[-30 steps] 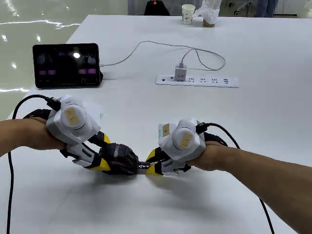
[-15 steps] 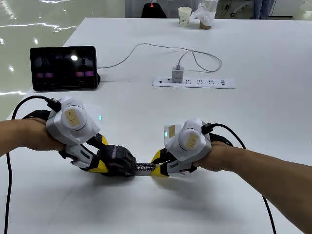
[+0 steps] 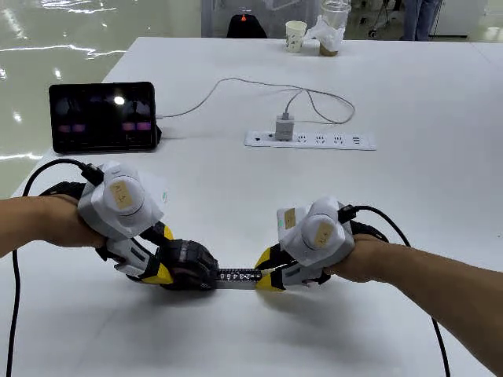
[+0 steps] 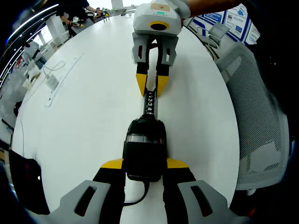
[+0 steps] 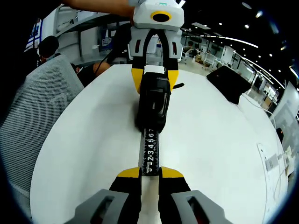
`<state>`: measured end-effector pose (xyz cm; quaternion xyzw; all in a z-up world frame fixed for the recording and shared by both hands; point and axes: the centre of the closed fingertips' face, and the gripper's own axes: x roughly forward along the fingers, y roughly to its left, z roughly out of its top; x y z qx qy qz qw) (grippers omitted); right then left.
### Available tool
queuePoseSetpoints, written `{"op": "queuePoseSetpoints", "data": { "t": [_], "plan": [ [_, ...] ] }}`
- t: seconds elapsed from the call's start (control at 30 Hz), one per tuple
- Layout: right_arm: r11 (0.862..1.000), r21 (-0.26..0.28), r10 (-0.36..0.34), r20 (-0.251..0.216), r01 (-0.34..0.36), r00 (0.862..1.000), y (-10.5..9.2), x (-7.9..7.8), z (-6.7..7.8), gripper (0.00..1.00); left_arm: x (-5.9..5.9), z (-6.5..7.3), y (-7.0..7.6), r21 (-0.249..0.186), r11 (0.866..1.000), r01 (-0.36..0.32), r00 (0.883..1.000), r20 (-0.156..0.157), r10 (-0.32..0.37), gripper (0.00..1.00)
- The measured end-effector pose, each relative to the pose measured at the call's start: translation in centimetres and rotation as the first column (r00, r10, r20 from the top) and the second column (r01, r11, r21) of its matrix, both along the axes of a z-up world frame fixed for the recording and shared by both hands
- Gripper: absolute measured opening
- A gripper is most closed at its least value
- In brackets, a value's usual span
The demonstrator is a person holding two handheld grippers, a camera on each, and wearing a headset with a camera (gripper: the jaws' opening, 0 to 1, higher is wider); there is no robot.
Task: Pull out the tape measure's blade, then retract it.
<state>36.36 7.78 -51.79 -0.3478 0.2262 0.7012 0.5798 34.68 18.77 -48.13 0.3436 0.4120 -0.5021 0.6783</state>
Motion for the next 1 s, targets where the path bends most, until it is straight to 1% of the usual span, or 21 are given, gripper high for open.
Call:
{"op": "queuePoseSetpoints", "data": {
  "t": [0.4, 0.73, 1.0],
  "plan": [
    [1.000, -0.019, -0.015, 0.003, 0.015, 1.000, -1.8, 0.3, 0.0, 0.10, -0.2, 0.1, 0.0, 0.016, 1.000, 0.001, 1.000, -0.004, -0.001, 0.25],
    [0.999, -0.028, -0.031, 0.001, 0.031, 1.000, -3.2, 0.6, 0.0, 0.10, -0.2, 0.1, 0.0, 0.018, 1.000, -0.001, 1.000, -0.009, 0.001, 0.25],
    [0.999, -0.040, -0.036, 0.004, 0.036, 0.999, -4.4, 0.8, 0.0, 0.10, -0.3, 0.1, 0.0, 0.020, 1.000, 0.000, 1.000, -0.006, 0.000, 0.25]
  ]
}}
